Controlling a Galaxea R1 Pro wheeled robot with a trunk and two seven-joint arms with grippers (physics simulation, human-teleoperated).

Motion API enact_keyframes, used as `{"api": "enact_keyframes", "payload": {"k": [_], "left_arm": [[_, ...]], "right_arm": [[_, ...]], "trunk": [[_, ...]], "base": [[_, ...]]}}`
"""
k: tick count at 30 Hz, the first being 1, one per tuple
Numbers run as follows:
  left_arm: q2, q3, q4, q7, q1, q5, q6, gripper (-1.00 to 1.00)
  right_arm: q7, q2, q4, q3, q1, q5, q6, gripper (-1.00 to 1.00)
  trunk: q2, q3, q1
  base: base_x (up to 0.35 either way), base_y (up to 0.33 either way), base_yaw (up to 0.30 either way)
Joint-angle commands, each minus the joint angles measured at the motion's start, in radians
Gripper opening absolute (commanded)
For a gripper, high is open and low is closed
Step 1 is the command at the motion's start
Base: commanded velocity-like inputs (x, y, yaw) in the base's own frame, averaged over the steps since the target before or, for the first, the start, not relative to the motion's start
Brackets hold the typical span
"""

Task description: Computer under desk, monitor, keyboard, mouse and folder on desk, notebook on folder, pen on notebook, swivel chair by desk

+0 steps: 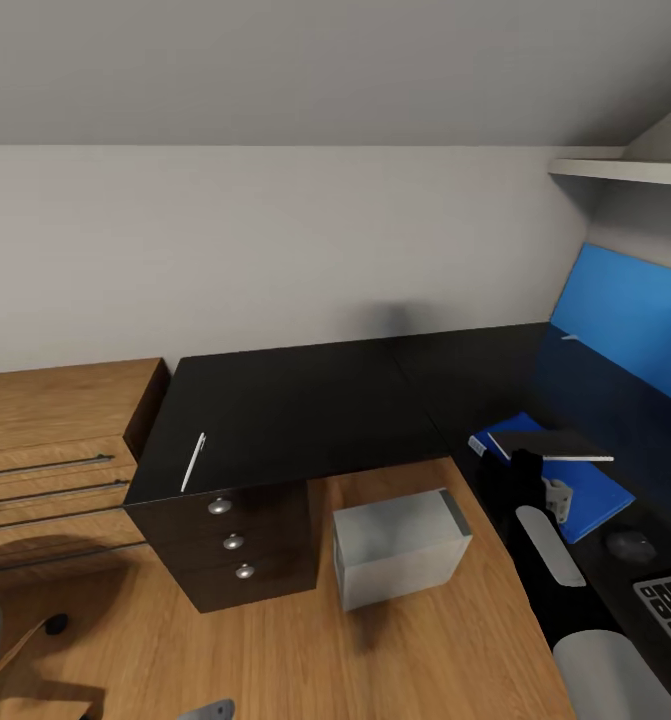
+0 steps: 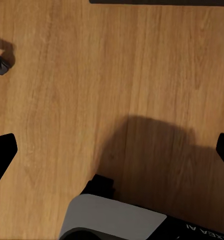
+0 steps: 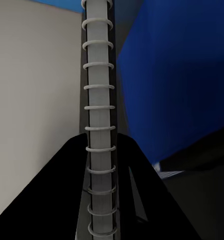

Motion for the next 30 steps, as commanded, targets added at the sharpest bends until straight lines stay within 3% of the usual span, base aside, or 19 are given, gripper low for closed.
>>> {"api": "enact_keyframes", "payload": {"k": [1,19,20,30], "left_arm": [[0.001,-0.005,-0.002,0.008,-0.001,0.004,0.004,1.00],[0.001,-0.005,-0.002,0.009,-0.001,0.004,0.004,1.00],[0.001,-0.005,-0.002,0.009,-0.001,0.004,0.004,1.00],[0.001,-0.005,-0.002,0.009,-0.001,0.004,0.004,1.00]], "right_arm": [[0.001,0.000,-0.001,0.001,0.000,-0.006,-0.004,-1.00],[-0.001,0.000,-0.001,0.002,0.000,-0.006,-0.003,-1.00],[-0.001,0.000,-0.001,0.002,0.000,-0.006,-0.003,1.00],[-0.001,-0.001,-0.001,0.002,0.000,-0.006,-0.001,1.00]], "trunk": [[0.000,-0.001,0.000],[0.000,-0.001,0.000],[0.000,-0.001,0.000],[0.000,-0.001,0.000]], "base": [[0.066,0.019,0.000],[0.009,0.003,0.000],[0.000,0.000,0.000],[0.000,0.000,0.000]]}}
